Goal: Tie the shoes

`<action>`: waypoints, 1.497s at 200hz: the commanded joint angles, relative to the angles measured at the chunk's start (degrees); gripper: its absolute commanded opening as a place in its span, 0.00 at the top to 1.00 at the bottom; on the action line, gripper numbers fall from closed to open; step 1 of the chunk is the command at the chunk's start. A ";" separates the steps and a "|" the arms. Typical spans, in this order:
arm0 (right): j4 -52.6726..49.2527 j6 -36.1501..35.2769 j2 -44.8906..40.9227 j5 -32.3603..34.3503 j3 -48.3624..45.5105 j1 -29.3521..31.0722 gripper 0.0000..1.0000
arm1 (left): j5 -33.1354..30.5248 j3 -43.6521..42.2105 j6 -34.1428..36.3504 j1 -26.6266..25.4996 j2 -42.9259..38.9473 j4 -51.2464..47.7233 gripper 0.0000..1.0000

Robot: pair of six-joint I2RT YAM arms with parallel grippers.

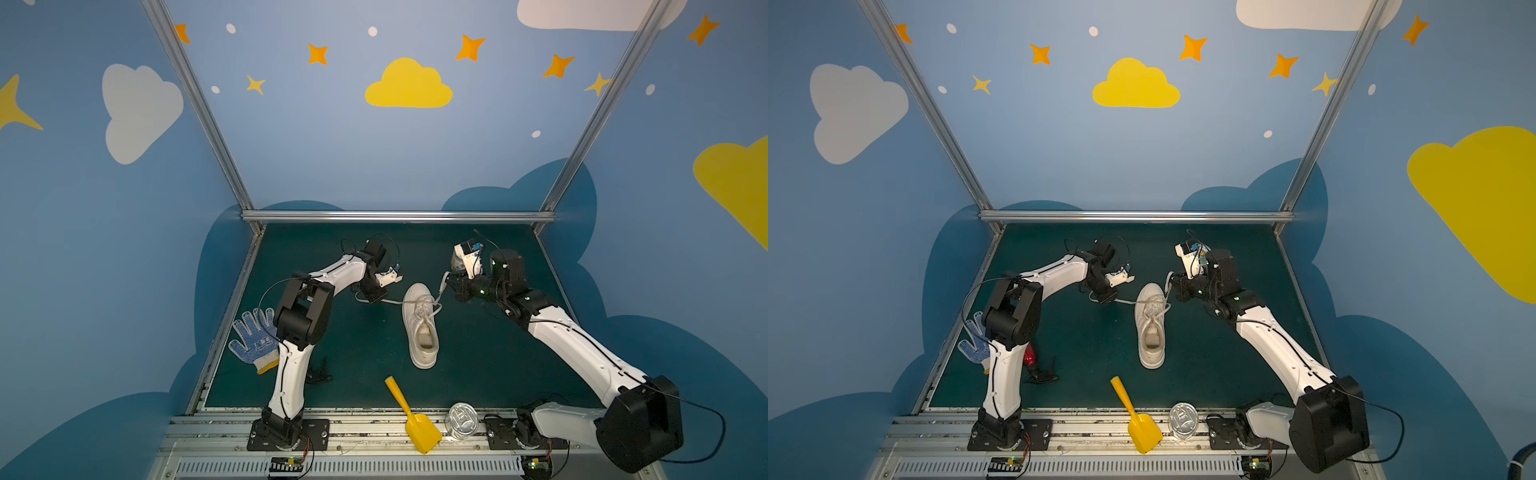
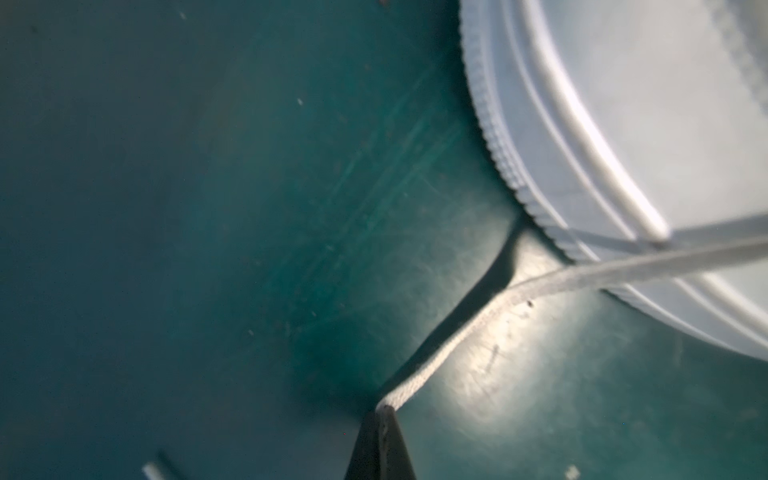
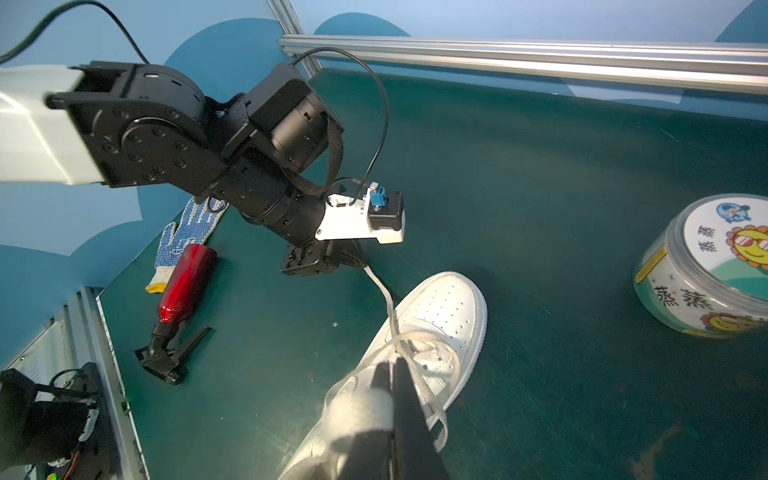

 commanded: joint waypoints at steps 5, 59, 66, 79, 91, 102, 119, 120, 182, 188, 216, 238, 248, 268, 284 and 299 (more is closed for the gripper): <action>2.50 1.69 -2.37 -1.68 -1.30 -0.18 1.00 | -0.65 -1.10 -2.04 -0.16 -5.14 -1.09 0.97; 2.36 2.02 -5.17 -3.17 -1.86 -0.15 1.00 | -6.09 -2.02 -8.64 0.18 -8.06 -4.67 0.97; 2.32 2.11 -5.70 -2.99 -1.94 -0.19 1.00 | -6.31 -2.10 -9.49 0.32 -8.51 -5.15 0.97; 1.94 2.15 -7.01 -2.28 -2.12 -0.15 1.00 | -7.27 -2.97 -11.09 0.40 -9.77 -5.47 0.97; 1.45 2.14 -8.50 -1.01 -2.44 -0.19 1.00 | -8.25 -3.65 -12.30 0.36 -11.17 -5.80 0.97; 1.48 2.11 -10.22 0.19 -3.16 -0.15 1.00 | -10.00 -4.16 -13.91 0.36 -12.55 -6.32 0.97; 0.98 2.23 -12.82 2.29 -4.27 -0.24 1.00 | -12.81 -4.34 -16.25 0.30 -14.54 -8.46 0.97; 0.92 2.26 -13.00 2.41 -4.34 -0.24 1.00 | -12.96 -4.38 -16.37 0.33 -14.67 -8.51 0.97; -5.80 0.93 -20.41 7.42 -6.35 -2.47 1.00 | -16.57 -7.70 -20.43 0.30 -23.09 -11.10 0.97; -6.48 1.05 -21.25 8.06 -6.47 -2.88 1.00 | -16.93 -7.92 -20.55 0.36 -23.93 -11.24 0.97; -6.15 2.80 -25.15 8.91 -8.79 -4.31 1.00 | -15.96 -8.89 -21.47 0.43 -27.60 -11.02 0.97; -4.42 4.34 -24.37 4.69 -10.24 -4.70 1.00 | -7.75 -12.25 -15.62 -0.72 -29.39 -7.01 0.94; -3.87 4.70 -23.34 3.16 -10.42 -4.63 1.00 | -4.60 -14.71 -12.63 -1.29 -29.85 -4.12 0.88; -2.81 5.31 -21.34 1.95 -10.35 -4.67 1.00 | 0.37 -19.60 -5.28 -2.01 -29.77 1.56 0.73; -2.07 5.42 -20.18 1.36 -9.96 -4.61 1.00 | 5.48 -21.38 -1.25 -2.24 -28.50 4.44 0.64; -1.87 5.12 -18.90 0.91 -9.08 -4.67 1.00 | 11.65 -21.43 0.63 -2.18 -26.17 6.32 0.62</action>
